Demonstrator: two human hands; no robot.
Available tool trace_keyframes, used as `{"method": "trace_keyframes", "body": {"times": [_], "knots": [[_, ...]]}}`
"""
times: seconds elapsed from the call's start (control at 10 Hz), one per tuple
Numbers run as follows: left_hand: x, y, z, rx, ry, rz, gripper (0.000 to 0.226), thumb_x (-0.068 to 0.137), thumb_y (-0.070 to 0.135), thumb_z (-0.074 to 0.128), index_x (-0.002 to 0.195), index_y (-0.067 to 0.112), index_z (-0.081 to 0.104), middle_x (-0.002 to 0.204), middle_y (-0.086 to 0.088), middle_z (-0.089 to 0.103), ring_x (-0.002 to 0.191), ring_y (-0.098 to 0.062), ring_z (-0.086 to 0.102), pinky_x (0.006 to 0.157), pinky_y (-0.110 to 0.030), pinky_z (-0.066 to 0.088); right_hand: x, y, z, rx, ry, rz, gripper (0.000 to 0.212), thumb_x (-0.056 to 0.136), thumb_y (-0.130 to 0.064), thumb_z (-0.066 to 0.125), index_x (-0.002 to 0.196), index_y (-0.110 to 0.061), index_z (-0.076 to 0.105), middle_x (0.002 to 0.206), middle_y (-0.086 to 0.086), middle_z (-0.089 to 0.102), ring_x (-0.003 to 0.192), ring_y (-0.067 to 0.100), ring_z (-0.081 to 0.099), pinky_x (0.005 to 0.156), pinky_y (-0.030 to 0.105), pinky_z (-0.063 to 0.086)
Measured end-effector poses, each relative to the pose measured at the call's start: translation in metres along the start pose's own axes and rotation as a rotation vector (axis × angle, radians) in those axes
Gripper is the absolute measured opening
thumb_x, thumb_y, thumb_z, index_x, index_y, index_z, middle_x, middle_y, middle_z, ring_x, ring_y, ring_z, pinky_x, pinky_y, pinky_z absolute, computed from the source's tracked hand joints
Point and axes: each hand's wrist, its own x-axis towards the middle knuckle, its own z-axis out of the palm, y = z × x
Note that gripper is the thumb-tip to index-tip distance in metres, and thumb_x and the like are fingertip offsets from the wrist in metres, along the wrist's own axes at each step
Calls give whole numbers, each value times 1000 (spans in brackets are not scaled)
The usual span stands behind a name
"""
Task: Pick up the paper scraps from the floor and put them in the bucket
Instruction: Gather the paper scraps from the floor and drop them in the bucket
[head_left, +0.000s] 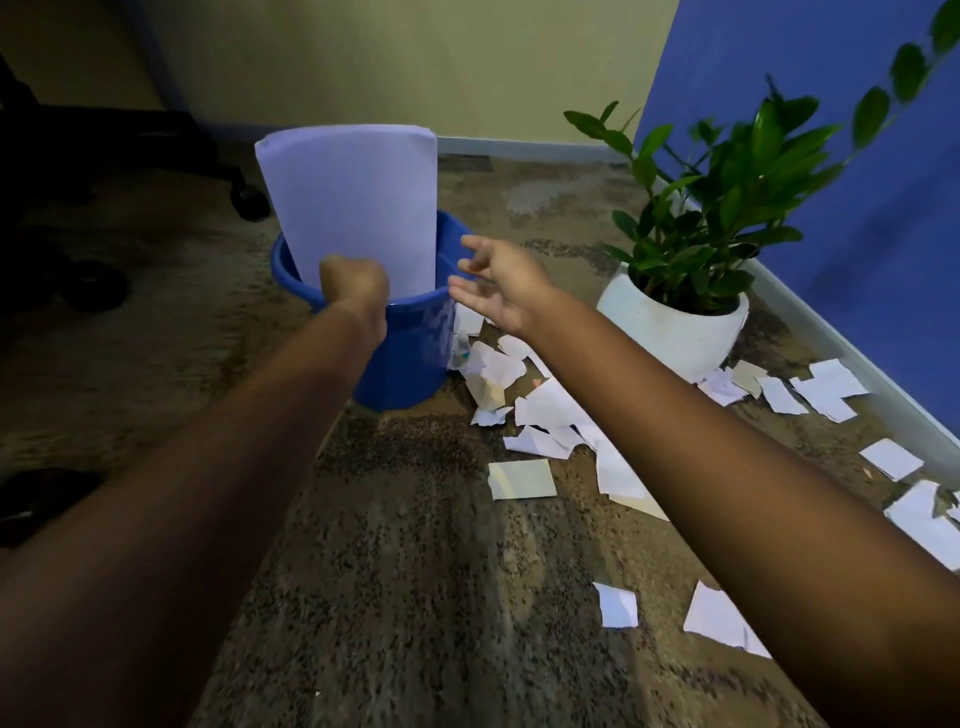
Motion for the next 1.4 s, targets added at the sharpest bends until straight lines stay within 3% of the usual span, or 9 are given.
{"method": "trace_keyframes", "body": {"times": [0.1, 0.2, 0.3, 0.4, 0.6, 0.8, 1.0, 1.2, 1.4], "knots": [[-15, -12, 10, -402, 176, 141, 44, 95, -4, 33, 138, 1, 38, 138, -15, 47, 124, -25, 50, 87, -20, 48, -18, 11, -32, -64, 12, 23, 34, 96, -5, 37, 128, -3, 50, 116, 19, 58, 114, 31, 59, 90, 33, 47], [-47, -27, 30, -219, 263, 289, 48, 91, -12, 34, 135, 7, 43, 143, -16, 38, 132, -26, 41, 107, -21, 30, -38, 34, -72, -301, 42, 63, 31, 98, -9, 36, 123, -2, 53, 94, 11, 58, 83, 16, 62, 85, 32, 50], [-81, -51, 51, -45, 256, 426, 52, 88, -14, 40, 135, 8, 43, 141, -13, 37, 131, -23, 41, 110, -16, 21, -56, 69, -119, -669, 78, 93, 27, 96, -7, 40, 116, -2, 58, 100, 12, 58, 72, 15, 56, 65, 25, 47], [-107, -82, 72, 147, 99, 522, 53, 87, -12, 47, 135, 9, 44, 138, -12, 39, 124, -22, 46, 105, -22, 39, -72, 110, -165, -1098, 12, 119, 27, 92, -13, 53, 118, -6, 58, 121, 13, 60, 107, 26, 58, 86, 29, 45], [-140, -137, 99, 535, -443, 495, 50, 91, 4, 50, 138, 15, 41, 145, -8, 35, 133, -20, 38, 107, -25, 36, -111, 163, -212, -1434, -149, 195, 77, 78, -40, 70, 143, -20, 33, 152, 12, 25, 139, 30, 27, 113, 37, 30], [-174, -171, 114, 803, -729, 573, 43, 94, 17, 47, 137, 11, 41, 145, -11, 38, 134, -23, 38, 111, -28, 33, -139, 182, -220, -1605, -104, 30, 56, 87, -30, 60, 137, -17, 40, 147, 5, 33, 132, 26, 34, 108, 32, 31], [-199, -172, 133, 765, -807, 575, 34, 96, 25, 46, 121, 6, 57, 131, -13, 52, 121, -23, 48, 96, -28, 37, -148, 187, -222, -1470, -30, -50, 27, 92, -12, 49, 115, -4, 62, 122, 14, 58, 112, 29, 54, 89, 32, 42], [-211, -162, 146, 362, -795, 358, 19, 89, -1, 54, 99, -12, 66, 104, -30, 68, 94, -34, 66, 74, -33, 47, -160, 167, -235, -1170, 89, -96, 12, 87, -11, 57, 97, -17, 58, 113, 14, 65, 90, 15, 52, 61, 11, 32], [-221, -154, 166, 392, -699, 256, 24, 88, 9, 60, 107, -6, 66, 114, -20, 68, 107, -28, 64, 87, -28, 49, -169, 153, -279, -1583, 337, 78, 55, 86, -42, 59, 134, -21, 41, 147, 5, 36, 136, 26, 31, 108, 39, 32]]}}
